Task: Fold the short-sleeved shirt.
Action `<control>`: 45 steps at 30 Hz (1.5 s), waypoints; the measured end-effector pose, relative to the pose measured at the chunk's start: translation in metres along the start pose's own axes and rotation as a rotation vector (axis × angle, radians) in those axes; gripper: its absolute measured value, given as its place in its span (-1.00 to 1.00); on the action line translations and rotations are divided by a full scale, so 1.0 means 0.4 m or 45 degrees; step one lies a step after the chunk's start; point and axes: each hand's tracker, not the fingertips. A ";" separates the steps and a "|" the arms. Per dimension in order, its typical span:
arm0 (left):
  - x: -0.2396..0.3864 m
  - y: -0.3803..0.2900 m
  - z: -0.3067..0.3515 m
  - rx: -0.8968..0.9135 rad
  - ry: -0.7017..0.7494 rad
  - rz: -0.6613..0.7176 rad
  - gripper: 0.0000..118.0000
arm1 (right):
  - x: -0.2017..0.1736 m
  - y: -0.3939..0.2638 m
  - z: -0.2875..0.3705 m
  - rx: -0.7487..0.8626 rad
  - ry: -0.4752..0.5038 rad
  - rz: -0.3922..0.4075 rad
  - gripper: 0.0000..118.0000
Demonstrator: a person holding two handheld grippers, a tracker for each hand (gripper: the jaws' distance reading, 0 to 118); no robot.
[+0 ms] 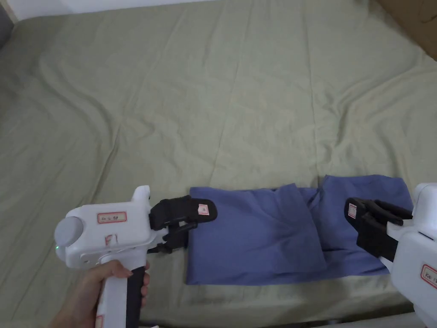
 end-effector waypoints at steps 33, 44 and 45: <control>0.173 0.052 0.421 0.123 0.574 -0.140 -0.82 | 0.000 0.000 -0.032 0.003 0.028 -0.071 -1.00; 0.415 0.073 -0.073 -0.147 0.544 -0.332 -0.82 | 0.061 -0.001 0.011 0.025 -0.027 -0.092 -1.00; 0.411 0.069 -0.123 -0.212 0.526 -0.312 -0.80 | 0.071 -0.002 0.015 0.026 -0.034 -0.100 -1.00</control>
